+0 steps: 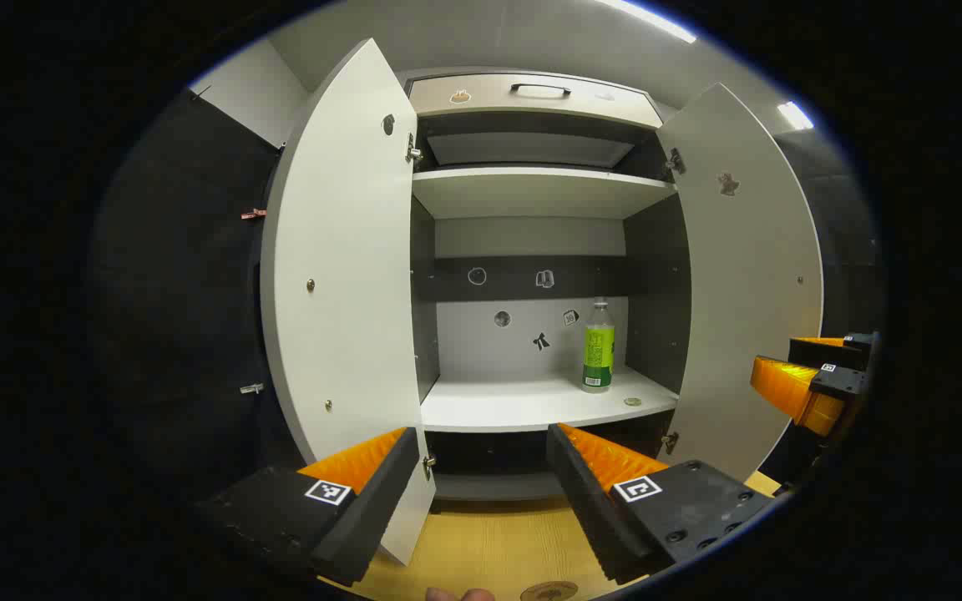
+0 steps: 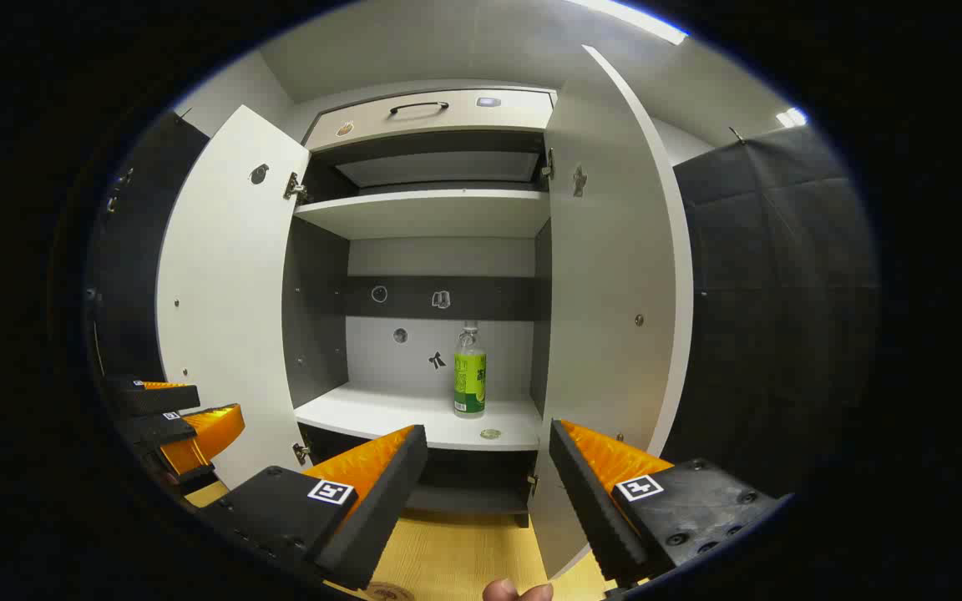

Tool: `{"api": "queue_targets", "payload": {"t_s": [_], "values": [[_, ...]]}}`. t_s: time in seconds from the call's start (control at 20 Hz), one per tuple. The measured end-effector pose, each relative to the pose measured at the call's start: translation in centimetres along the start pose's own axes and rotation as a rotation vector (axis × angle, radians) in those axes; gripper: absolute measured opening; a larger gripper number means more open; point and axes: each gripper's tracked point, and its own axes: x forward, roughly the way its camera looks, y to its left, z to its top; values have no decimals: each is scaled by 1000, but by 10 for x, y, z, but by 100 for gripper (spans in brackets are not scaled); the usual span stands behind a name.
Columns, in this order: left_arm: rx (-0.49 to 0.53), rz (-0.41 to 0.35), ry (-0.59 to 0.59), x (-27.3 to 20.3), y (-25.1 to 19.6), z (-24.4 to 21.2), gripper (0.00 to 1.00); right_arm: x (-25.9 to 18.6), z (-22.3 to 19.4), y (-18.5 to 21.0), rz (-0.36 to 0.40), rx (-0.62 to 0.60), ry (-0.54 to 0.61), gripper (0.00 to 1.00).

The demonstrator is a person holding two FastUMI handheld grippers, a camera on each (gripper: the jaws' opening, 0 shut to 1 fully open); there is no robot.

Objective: Grasp the bottle in the cabinet with the left hand and place it on the coaster, then close the right door with the right hand and the left door with the left hand.

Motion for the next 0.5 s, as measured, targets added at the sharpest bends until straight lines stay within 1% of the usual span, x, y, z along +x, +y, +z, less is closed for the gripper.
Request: {"api": "queue_targets", "payload": {"t_s": [0.25,0.5], "values": [[-22,-32,-21,5,-11,8,98,-4,4,-5,-18,-4,-6,98],[1,-87,-29,16,-34,14,98,-8,13,-9,-22,22,-17,98]]}}
